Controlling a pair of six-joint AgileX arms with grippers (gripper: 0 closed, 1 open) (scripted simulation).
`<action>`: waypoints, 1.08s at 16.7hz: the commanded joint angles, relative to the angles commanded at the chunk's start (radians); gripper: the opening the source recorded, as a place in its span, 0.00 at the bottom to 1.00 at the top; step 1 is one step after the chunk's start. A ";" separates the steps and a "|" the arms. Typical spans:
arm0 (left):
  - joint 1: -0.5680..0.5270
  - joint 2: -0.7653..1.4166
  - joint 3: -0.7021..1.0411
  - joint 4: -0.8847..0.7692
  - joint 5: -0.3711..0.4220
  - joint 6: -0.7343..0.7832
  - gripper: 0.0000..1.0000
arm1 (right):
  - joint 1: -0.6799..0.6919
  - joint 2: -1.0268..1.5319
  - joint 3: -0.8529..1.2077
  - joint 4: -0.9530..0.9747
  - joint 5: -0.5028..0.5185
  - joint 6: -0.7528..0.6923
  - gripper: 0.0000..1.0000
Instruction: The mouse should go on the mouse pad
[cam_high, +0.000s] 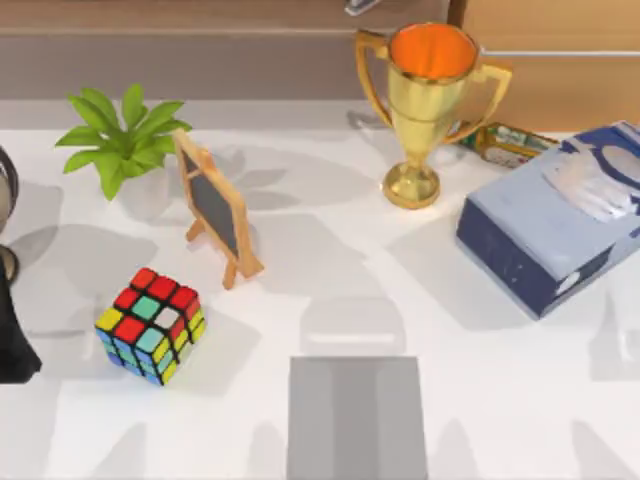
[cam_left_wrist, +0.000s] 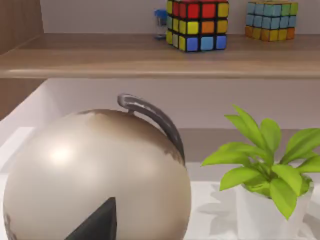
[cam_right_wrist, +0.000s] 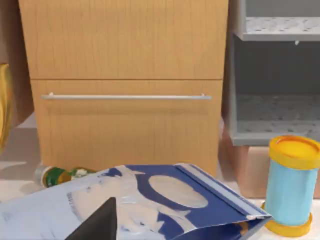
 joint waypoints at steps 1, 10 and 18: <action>0.000 0.000 0.000 0.000 0.000 0.000 1.00 | 0.000 0.000 0.001 0.000 0.000 0.000 1.00; 0.000 0.000 0.000 0.000 0.000 0.000 1.00 | -0.092 0.382 0.307 -0.284 0.012 -0.181 1.00; 0.000 0.000 0.000 0.000 0.000 0.000 1.00 | -0.234 1.157 0.829 -0.767 0.012 -0.481 1.00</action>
